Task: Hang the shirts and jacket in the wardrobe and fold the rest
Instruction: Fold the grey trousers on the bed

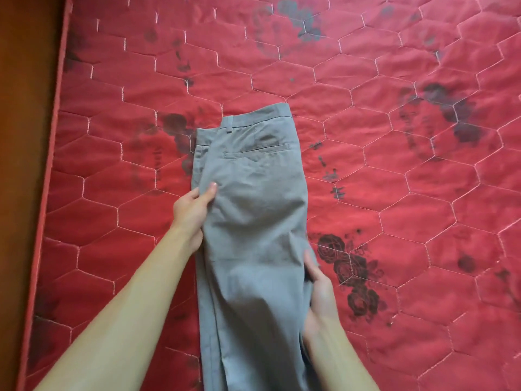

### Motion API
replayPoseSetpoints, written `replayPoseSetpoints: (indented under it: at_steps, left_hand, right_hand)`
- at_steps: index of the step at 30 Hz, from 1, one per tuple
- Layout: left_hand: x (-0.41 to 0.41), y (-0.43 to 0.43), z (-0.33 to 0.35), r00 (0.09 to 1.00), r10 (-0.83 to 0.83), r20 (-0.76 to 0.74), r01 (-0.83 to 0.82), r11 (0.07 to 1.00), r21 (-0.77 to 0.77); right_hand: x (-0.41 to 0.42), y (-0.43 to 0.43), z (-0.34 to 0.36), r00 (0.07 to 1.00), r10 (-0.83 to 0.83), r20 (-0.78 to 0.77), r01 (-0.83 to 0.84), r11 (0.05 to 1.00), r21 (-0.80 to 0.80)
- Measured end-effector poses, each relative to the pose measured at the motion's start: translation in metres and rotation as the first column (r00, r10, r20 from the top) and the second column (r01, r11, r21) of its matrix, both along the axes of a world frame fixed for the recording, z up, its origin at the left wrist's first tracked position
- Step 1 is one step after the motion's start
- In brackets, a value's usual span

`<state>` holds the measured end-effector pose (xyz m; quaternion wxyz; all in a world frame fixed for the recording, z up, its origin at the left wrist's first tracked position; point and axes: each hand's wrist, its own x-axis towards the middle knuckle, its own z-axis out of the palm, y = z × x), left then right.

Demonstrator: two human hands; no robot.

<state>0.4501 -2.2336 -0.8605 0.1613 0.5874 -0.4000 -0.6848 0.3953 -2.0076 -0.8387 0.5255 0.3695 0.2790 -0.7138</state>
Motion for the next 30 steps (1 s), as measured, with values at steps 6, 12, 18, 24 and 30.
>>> replayPoseSetpoints:
  at_steps: [6,12,18,24,30]
  left_hand:
    - [0.04,-0.017,-0.013,0.997,0.069,-0.016,-0.068,0.994,0.089]
    - [0.016,-0.029,-0.012,0.997,-0.074,-0.021,0.076,0.984,0.159]
    - [-0.019,-0.054,0.003,0.99,-0.141,-0.03,0.139,0.989,-0.049]
    - [-0.029,-0.056,-0.01,0.978,-0.21,-0.004,0.209,0.977,-0.026]
    - [0.005,-0.012,-0.015,0.987,-0.158,0.002,0.158,0.985,-0.064]
  right_hand:
    - [-0.004,0.018,0.002,0.983,-0.169,-0.076,0.17,0.985,0.004]
    - [-0.015,0.008,-0.006,0.998,-0.057,-0.037,0.058,0.997,0.047]
    - [-0.032,0.018,0.001,0.996,-0.08,-0.041,0.079,0.997,-0.023]
    - [-0.026,0.019,-0.02,0.994,-0.046,-0.101,0.05,0.998,0.04]
    - [-0.007,0.053,-0.031,0.972,0.188,-0.144,-0.185,0.982,0.034]
